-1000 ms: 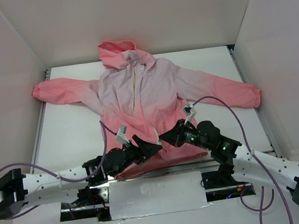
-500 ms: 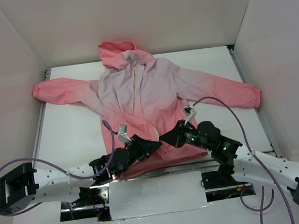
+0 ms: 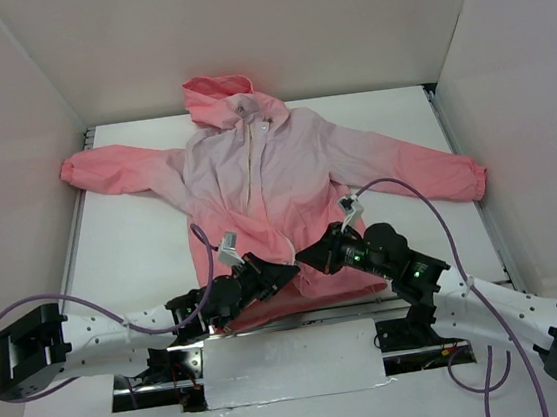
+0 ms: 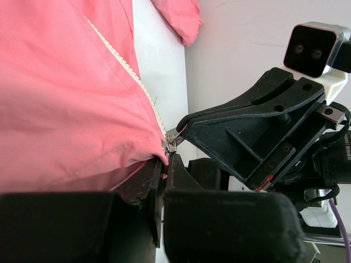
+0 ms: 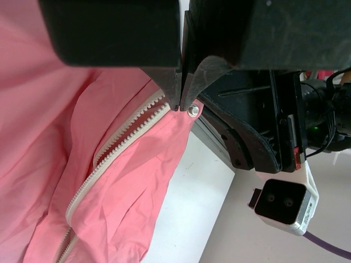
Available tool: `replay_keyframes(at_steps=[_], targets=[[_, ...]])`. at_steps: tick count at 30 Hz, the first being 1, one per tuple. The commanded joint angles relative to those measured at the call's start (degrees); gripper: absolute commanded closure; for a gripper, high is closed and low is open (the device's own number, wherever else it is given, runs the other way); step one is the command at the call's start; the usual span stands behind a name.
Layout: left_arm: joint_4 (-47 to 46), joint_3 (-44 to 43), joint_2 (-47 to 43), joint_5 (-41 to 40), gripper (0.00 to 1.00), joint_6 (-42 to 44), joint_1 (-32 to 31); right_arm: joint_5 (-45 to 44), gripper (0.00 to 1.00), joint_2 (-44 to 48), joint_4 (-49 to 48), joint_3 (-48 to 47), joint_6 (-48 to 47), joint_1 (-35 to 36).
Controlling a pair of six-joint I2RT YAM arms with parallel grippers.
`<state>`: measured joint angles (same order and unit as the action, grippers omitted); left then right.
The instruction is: Zip up the jacket
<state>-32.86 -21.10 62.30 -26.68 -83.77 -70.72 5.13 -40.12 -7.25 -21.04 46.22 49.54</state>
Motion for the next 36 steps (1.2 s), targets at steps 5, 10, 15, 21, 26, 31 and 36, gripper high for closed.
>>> replay_keyframes(at_steps=[5, 10, 15, 21, 26, 31, 36], targets=[[6.6, -2.0, -3.8, -0.8, 1.0, 1.9, -0.3, -0.2, 1.0, -2.7, -2.2, -4.2, -2.3, 0.3], [12.9, -2.4, -7.9, 1.4, 1.0, 1.7, -0.5, 5.0, 1.0, -9.1, -4.3, -5.9, -6.0, -4.0], [17.3, 1.0, -13.7, 1.5, 1.0, -0.5, -1.6, 7.5, 1.0, -14.4, -7.6, -7.5, -8.3, -6.6], [23.1, 1.8, -20.2, -0.9, 1.0, -1.0, -3.4, 8.6, 1.0, -20.0, -8.6, -9.8, -9.9, -7.1], [29.9, -1.6, -23.0, -0.6, 1.0, 0.6, -4.3, 8.8, 1.0, -27.2, -8.0, -13.5, -10.7, -9.0], [38.8, -7.3, -24.2, -0.7, 1.0, 3.6, -5.8, 12.1, 1.0, -36.2, -8.2, -19.6, -11.8, -12.8], [41.3, -8.5, -27.6, -0.8, 1.0, 4.5, -6.9, 14.7, 1.0, -46.7, -6.7, -28.5, -12.1, -15.9]])
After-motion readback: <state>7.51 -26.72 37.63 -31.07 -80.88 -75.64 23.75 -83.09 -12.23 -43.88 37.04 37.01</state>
